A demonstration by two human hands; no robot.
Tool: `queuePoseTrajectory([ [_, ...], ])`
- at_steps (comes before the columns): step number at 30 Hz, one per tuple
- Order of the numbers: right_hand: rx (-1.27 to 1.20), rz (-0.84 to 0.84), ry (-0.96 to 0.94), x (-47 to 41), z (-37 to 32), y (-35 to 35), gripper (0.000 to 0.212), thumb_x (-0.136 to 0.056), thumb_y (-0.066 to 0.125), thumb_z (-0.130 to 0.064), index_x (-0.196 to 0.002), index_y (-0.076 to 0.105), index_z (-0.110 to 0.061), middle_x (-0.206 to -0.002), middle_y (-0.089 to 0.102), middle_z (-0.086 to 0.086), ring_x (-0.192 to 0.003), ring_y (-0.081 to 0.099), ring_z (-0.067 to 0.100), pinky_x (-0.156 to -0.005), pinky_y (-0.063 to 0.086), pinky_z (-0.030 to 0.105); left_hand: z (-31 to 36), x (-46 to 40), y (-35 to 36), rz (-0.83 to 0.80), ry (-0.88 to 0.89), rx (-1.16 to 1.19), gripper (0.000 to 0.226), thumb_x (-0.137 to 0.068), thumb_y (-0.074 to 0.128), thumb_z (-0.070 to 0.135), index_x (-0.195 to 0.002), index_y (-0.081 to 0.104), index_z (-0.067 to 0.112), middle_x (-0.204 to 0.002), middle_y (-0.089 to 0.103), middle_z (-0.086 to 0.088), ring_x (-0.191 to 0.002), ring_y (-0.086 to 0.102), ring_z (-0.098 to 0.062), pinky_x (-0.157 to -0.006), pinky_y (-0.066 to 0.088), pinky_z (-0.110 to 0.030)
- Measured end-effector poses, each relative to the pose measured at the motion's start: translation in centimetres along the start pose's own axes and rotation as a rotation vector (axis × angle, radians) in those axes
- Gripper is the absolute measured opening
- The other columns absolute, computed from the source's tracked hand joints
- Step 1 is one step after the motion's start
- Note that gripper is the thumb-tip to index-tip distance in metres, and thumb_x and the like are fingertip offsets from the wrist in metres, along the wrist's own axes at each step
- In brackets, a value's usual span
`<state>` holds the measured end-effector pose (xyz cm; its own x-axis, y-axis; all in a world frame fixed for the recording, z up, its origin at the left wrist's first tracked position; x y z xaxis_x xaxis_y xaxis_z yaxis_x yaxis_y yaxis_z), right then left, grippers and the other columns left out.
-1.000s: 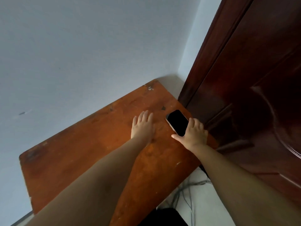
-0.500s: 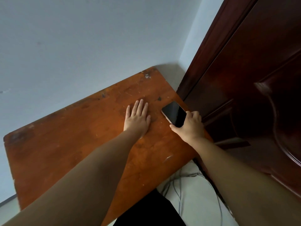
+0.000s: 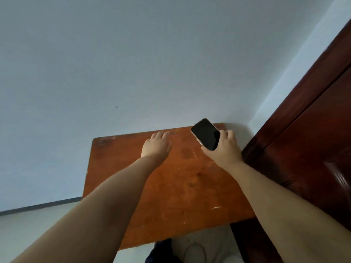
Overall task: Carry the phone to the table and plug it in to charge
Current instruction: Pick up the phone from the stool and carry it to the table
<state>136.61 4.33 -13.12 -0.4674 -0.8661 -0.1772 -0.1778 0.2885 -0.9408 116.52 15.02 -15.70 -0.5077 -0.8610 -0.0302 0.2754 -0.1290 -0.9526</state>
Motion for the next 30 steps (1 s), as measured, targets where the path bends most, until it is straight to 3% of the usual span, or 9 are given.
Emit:
queuePoseTrajectory([
  [4, -0.025, -0.004, -0.198, -0.2, -8.4, 0.8, 0.075, -0.067, 0.066, -0.059, -0.115, 0.045, -0.005, -0.111, 0.047, 0.014, -0.094, 0.053, 0.029, -0.071, 0.050, 0.036, -6.5, 4.7, -4.1, 0.122, -0.150, -0.019, 0.038, -0.093, 0.039, 0.025, -0.129, 0.042, 0.013, -0.130, 0.053, -0.011, -0.120, 0.047, -0.030, -0.089, 0.044, -0.043],
  [11, -0.118, -0.041, -0.583, 4.3, -25.4, 2.9, 0.074, -0.065, 0.069, -0.057, -0.111, 0.047, -0.004, -0.107, 0.049, 0.015, -0.087, 0.056, 0.030, -0.064, 0.051, 0.036, -18.9, 17.0, -10.2, 0.279, -0.445, -0.059, 0.038, -0.096, 0.034, 0.028, -0.131, 0.040, 0.015, -0.133, 0.051, -0.009, -0.120, 0.046, -0.028, -0.089, 0.043, -0.043],
  [18, -0.232, -0.149, -0.865, 16.0, -43.7, 5.9, 0.072, -0.066, 0.069, -0.058, -0.110, 0.045, -0.005, -0.107, 0.048, 0.015, -0.085, 0.054, 0.027, -0.063, 0.047, 0.031, -30.7, 34.6, -15.7, 0.399, -0.673, -0.127, 0.038, -0.096, 0.035, 0.028, -0.131, 0.040, 0.014, -0.133, 0.052, -0.009, -0.119, 0.048, -0.028, -0.088, 0.045, -0.042],
  [30, -0.299, -0.357, -1.254, 40.6, -71.9, 8.8, 0.072, -0.070, 0.068, -0.057, -0.111, 0.044, -0.003, -0.114, 0.043, 0.014, -0.095, 0.050, 0.029, -0.073, 0.050, 0.039, -46.9, 66.6, -25.1, 0.549, -1.124, -0.235, 0.032, -0.094, 0.040, 0.022, -0.120, 0.049, 0.007, -0.122, 0.055, -0.015, -0.112, 0.048, -0.033, -0.081, 0.045, -0.043],
])
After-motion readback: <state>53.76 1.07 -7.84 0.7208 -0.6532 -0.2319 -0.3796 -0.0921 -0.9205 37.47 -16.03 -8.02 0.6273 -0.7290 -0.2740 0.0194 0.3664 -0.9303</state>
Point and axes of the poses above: each hand's wrist, its own x-axis away from the middle knuckle, its own y-axis out of the palm, z = x × y, the point moved 2 cm from there along -x, towards the middle knuckle
